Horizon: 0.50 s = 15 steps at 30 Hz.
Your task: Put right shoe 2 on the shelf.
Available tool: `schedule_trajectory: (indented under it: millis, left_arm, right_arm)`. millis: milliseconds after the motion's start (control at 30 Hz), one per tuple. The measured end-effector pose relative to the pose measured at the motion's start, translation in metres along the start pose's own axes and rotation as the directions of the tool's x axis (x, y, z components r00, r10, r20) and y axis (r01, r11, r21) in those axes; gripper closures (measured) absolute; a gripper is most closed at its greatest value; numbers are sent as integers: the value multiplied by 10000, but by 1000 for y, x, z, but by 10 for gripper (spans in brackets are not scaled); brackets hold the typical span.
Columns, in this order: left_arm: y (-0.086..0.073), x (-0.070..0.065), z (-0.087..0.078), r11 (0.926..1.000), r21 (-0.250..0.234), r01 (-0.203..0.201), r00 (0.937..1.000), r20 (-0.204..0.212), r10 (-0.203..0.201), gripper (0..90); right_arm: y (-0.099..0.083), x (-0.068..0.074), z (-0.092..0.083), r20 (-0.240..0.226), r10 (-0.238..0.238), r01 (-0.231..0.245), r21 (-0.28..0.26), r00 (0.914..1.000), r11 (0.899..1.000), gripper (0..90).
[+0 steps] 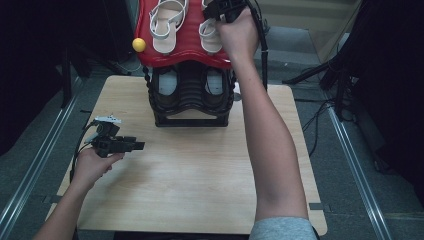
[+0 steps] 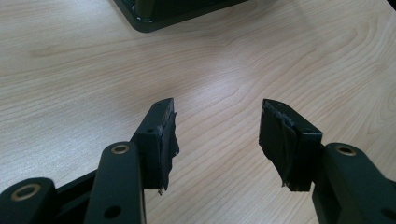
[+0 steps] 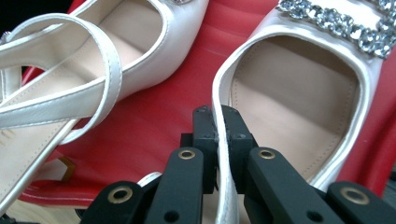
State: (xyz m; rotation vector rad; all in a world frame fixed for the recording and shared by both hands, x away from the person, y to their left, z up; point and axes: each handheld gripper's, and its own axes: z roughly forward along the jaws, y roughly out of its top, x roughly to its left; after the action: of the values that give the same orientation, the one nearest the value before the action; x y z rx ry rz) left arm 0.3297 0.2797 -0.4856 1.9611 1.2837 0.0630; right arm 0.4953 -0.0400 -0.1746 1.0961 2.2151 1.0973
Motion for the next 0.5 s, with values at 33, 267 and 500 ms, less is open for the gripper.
schedule_trajectory:
  millis: [33,267,500]
  left_arm:
    - [0,0,0,10000,14,-8,10000,2,8,463]
    - [0,0,0,10000,57,-37,10000,5,37,462]
    - [0,1,0,10000,60,-28,10000,-8,28,462]
  right_arm:
    - [-1,-1,0,-73,133,-133,-29,9999,9999,879]
    - [-1,-3,-1,-208,241,-242,-38,9995,9997,879]
    - [-1,-4,-1,-291,447,-446,40,9986,9990,868]
